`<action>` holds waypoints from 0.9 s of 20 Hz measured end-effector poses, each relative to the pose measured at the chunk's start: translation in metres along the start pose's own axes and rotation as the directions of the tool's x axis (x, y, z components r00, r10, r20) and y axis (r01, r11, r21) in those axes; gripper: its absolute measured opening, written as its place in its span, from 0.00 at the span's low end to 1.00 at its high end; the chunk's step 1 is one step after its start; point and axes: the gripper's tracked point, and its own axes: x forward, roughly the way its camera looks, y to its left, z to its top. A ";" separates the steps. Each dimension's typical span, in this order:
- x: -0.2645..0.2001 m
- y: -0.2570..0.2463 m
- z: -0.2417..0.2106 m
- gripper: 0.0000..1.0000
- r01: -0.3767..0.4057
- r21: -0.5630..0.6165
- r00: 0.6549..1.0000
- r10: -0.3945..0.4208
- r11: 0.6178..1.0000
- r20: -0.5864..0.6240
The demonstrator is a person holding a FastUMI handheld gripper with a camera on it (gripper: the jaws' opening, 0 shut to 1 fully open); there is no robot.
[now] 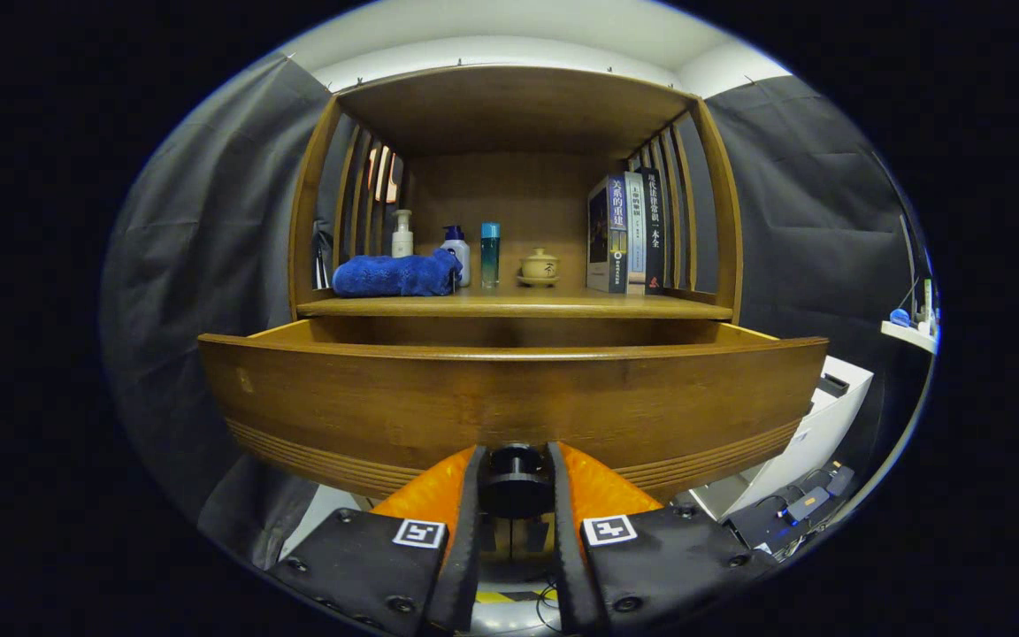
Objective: Pull open the drawer, take out the items inside it, and place them on the countertop above the cabinet.
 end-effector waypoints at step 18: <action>-0.042 0.001 0.000 0.28 -0.068 0.075 0.998 0.069 0.995 -0.007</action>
